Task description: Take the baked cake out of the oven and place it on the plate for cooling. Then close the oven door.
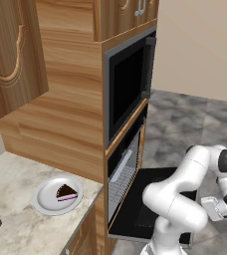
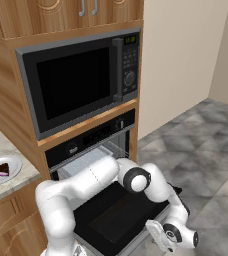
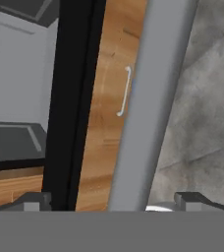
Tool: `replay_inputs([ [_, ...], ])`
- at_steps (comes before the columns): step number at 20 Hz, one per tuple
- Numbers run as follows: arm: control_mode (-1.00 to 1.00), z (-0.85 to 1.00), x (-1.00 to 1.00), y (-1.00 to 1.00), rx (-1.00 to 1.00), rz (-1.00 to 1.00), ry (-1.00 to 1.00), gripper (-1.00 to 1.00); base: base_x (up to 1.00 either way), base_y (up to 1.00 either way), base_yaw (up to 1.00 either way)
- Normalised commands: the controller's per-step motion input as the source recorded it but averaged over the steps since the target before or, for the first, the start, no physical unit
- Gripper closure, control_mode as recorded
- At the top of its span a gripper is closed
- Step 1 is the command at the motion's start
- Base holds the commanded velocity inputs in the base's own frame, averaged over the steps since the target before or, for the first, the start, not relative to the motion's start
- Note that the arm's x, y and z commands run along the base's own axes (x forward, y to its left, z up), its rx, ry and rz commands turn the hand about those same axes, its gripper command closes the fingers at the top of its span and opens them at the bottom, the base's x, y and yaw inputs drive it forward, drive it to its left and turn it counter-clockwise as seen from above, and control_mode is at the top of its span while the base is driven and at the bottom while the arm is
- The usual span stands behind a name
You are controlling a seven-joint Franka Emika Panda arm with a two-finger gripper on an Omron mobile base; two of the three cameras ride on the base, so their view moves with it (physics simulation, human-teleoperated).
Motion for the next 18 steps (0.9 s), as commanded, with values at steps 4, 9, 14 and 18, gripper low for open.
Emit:
replay_inputs([
  [4,-1.0,-0.3,0.0,0.0,0.06,0.0,0.04,-1.0,0.0,0.0,0.0],
  [9,-1.0,-0.28,0.01,0.0,0.08,0.0,0.04,-1.0,0.0,0.0,0.0],
  [14,-1.0,-0.28,0.03,0.0,0.09,0.0,0.04,-1.0,0.0,0.0,0.0],
  [18,-1.0,-0.15,0.0,0.11,0.11,0.0,0.03,-1.0,0.0,0.0,0.0],
])
